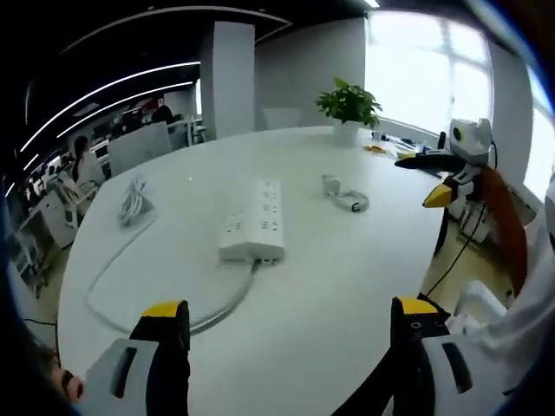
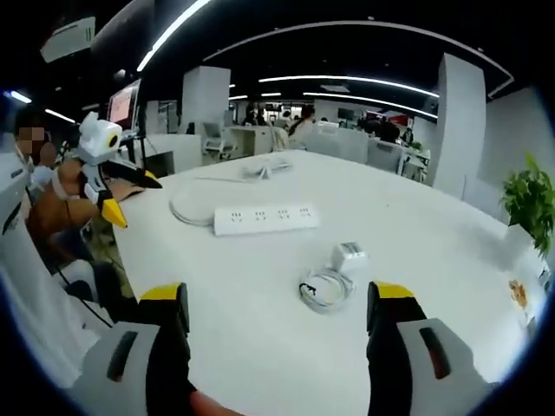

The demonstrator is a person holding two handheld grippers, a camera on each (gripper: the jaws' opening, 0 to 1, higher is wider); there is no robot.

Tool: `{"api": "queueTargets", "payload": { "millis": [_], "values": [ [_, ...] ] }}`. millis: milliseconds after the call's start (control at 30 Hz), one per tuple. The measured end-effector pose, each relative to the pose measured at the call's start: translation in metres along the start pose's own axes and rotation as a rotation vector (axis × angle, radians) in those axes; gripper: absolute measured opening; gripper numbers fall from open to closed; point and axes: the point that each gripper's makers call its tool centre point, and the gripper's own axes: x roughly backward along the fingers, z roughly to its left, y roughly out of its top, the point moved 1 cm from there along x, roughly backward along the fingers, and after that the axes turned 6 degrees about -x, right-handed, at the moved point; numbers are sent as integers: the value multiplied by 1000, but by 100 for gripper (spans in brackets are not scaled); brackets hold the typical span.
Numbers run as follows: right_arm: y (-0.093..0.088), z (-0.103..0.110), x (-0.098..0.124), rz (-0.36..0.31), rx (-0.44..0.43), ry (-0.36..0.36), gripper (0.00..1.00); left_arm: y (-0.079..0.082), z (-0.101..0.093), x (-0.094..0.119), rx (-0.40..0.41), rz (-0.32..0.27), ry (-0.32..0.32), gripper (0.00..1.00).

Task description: Straighten the power strip on the desk, plug the charger into it

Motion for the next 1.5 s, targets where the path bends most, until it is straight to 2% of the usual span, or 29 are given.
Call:
{"api": "queueTargets", "payload": {
  "millis": [100, 200, 400, 700, 933, 1167, 1500],
  "values": [
    [-1, -1, 1, -2, -8, -1, 81, 3, -1, -2, 1, -1, -5, 95],
    [-2, -4, 2, 0, 15, -20, 75, 5, -1, -4, 2, 1, -10, 95],
    [-5, 0, -5, 4, 24, 0, 77, 13, -2, -12, -25, 2, -19, 96],
    [-5, -1, -8, -14, -25, 23, 74, 28, 1, -22, -56, -2, -25, 96],
    [-6, 0, -11, 0, -8, 20, 74, 28, 8, -25, -56, -1, -12, 96],
    [0, 10, -17, 3, 22, 19, 73, 31, 15, -35, -67, 4, 10, 96],
    [4, 23, -22, -13, 13, 54, 73, 50, 20, -60, -82, 5, 16, 96]
  ]
}}
